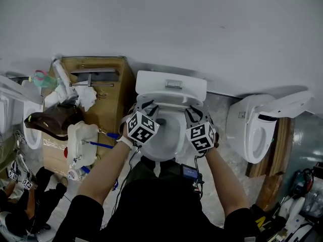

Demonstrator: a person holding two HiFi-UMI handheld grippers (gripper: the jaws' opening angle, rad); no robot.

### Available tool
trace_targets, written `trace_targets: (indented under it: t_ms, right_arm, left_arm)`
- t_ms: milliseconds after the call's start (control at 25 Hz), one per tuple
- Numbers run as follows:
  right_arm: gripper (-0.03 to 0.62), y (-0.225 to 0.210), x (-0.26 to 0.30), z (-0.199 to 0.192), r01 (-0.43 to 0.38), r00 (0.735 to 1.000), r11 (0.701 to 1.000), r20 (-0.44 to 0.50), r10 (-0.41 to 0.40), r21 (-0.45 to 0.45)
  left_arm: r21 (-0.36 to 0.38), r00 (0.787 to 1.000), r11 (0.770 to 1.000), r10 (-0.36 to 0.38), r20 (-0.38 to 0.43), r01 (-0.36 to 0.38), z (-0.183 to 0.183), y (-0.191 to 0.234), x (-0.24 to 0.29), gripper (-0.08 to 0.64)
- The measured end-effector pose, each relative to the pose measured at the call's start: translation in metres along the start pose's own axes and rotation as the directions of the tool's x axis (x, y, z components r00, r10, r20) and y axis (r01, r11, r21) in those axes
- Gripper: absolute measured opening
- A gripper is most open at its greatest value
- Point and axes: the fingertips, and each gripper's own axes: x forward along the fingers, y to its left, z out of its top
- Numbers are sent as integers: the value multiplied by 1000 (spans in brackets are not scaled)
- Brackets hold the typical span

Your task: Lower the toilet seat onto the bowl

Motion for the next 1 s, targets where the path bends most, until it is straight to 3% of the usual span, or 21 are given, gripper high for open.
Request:
trace_targets:
  t_ms: [680,1000]
  right_arm:
    - [92,37,-25,-24,52,998,998,-49,-50,37]
    - [92,62,-41,-42,35,998,999,-49,-33,32]
  left_arm:
    - [-27,996,996,-88,13,88,-29,-35,-25,111]
    - [-59,995,994,-96,0,96,-49,-59,-41,110]
